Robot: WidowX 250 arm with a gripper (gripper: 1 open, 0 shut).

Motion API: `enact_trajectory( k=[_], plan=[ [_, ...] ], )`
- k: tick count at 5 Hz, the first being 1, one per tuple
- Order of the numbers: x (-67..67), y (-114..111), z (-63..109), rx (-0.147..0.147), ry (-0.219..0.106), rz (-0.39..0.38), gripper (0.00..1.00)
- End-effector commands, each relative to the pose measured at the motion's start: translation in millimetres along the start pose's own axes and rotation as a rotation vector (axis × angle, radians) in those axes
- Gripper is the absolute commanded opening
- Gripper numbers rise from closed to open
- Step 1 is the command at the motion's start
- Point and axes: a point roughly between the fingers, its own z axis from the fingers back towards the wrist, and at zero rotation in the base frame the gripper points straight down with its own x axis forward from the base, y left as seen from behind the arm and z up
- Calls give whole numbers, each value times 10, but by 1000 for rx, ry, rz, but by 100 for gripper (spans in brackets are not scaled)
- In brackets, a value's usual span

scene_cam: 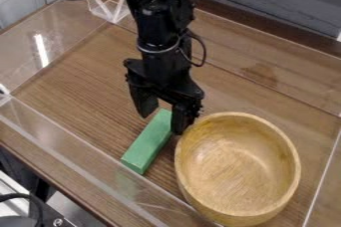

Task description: Put the green block in the brown bowl

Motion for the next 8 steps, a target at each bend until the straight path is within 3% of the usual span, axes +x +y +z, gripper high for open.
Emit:
enact_trajectory(
  k=[1, 8],
  plan=[
    [35, 10, 32, 0, -30, -1, 100],
    [103, 37, -73, -18, -45, -22, 100]
  ],
)
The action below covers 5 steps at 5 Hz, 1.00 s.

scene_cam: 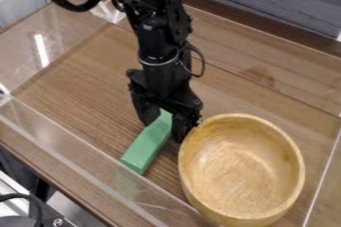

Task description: Put the green block in the brown bowl

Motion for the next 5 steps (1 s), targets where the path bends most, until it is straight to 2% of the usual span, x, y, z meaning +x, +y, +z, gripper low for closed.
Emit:
enact_trajectory(
  k=[1, 4, 5],
  plan=[
    [94, 31, 72, 3, -41, -4, 100],
    [75, 94, -117, 0, -37, -2, 100],
    [66, 108, -171, -1, -34, 3, 0]
  ],
)
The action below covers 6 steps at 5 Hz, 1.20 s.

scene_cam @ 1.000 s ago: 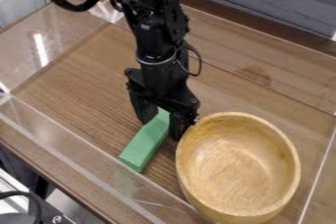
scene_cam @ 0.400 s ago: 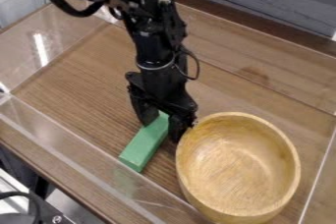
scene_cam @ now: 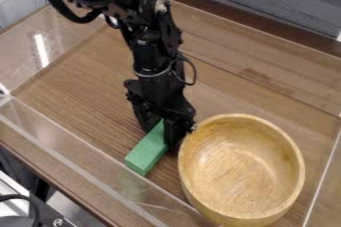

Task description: Put the green block in the brown bowl

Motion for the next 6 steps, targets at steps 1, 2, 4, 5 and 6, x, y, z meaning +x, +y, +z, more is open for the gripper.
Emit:
enact_trajectory(
  k=[1, 2, 4, 5, 6],
  plan=[
    [18, 4, 109, 5, 0, 3, 0],
    [10, -9, 250, 8, 25, 12, 0],
    [41, -30, 439, 7, 43, 23, 0],
    [68, -43, 504, 4, 40, 28, 0],
    [117, -79, 640, 1, 36, 33, 0]
  ],
)
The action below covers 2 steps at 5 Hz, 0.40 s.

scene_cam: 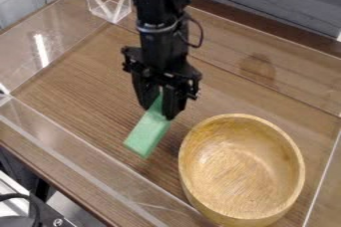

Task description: Put the green block in the brown bowl

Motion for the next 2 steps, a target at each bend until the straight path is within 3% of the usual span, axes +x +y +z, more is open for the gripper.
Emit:
enact_trajectory(
  k=[1, 2],
  plan=[
    [159, -96, 348, 7, -91, -7, 0],
    [326, -240, 714, 17, -135, 6, 0]
  ],
)
